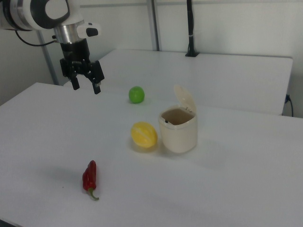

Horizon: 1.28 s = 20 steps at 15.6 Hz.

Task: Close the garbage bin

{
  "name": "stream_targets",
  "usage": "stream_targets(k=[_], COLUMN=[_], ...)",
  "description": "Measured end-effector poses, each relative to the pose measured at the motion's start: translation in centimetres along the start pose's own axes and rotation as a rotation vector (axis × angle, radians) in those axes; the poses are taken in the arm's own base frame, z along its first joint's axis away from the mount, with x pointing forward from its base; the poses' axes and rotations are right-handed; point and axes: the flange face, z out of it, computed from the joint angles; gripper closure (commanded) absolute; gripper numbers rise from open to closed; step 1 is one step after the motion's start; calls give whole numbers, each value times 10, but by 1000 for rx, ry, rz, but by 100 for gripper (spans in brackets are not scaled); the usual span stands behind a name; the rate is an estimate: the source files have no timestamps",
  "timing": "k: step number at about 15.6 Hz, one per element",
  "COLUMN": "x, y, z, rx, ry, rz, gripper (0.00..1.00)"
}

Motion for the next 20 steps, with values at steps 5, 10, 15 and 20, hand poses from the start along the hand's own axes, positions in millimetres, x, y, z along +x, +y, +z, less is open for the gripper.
stream_targets(k=[5, 10, 15, 20], x=[1, 1, 1, 6], y=[0, 0, 0, 6], z=[3, 3, 4, 0], rx=[0, 0, 0, 1], ry=[-5, -6, -6, 38], rz=[-35, -73, -73, -63], gripper=[88, 100, 100, 100])
